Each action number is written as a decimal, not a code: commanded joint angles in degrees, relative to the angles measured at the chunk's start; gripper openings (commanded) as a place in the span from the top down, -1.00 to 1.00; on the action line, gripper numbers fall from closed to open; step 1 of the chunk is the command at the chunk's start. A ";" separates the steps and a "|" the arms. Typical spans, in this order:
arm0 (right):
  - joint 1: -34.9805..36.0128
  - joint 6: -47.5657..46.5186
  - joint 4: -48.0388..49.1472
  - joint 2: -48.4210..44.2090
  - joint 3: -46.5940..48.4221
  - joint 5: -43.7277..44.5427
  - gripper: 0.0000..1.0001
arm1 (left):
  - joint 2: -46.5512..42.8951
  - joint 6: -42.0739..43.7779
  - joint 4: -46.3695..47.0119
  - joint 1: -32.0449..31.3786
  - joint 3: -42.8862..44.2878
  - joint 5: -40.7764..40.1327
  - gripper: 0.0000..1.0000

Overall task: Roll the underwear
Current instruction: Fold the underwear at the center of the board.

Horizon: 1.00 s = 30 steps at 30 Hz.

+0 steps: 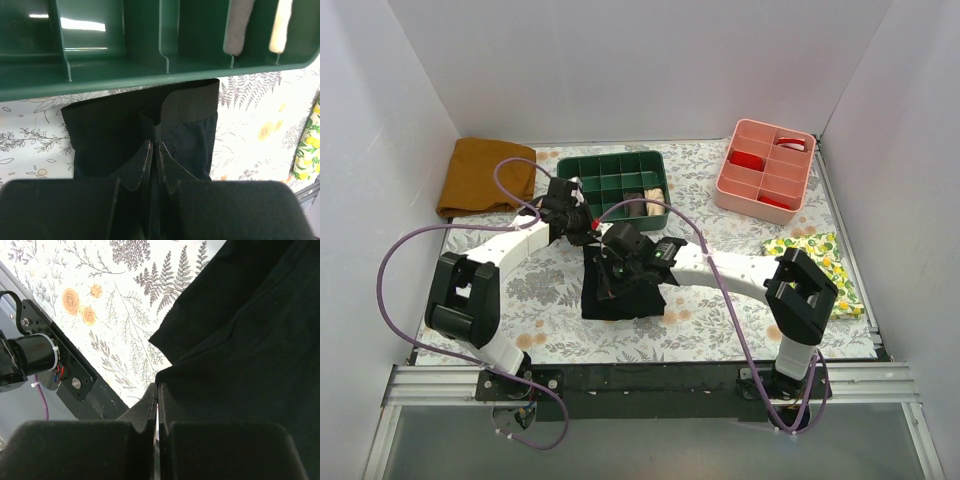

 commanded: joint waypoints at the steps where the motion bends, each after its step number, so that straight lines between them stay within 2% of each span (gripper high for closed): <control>1: 0.85 -0.98 1.99 1.92 3.54 -1.54 0.97 | 0.62 0.48 0.87 1.02 -1.62 -2.21 1.00; 11: 1.64 2.71 7.17 3.07 -1.55 -1.02 0.97 | 1.33 1.10 1.58 3.05 -4.88 -5.64 1.00; 19: 1.55 4.29 10.33 5.18 -1.03 -2.07 0.97 | 3.78 3.21 1.85 3.75 -3.03 -7.75 1.00; 30: 1.64 7.72 14.72 8.43 -0.85 -3.74 0.97 | 2.91 1.01 3.34 5.33 -5.05 -6.79 0.95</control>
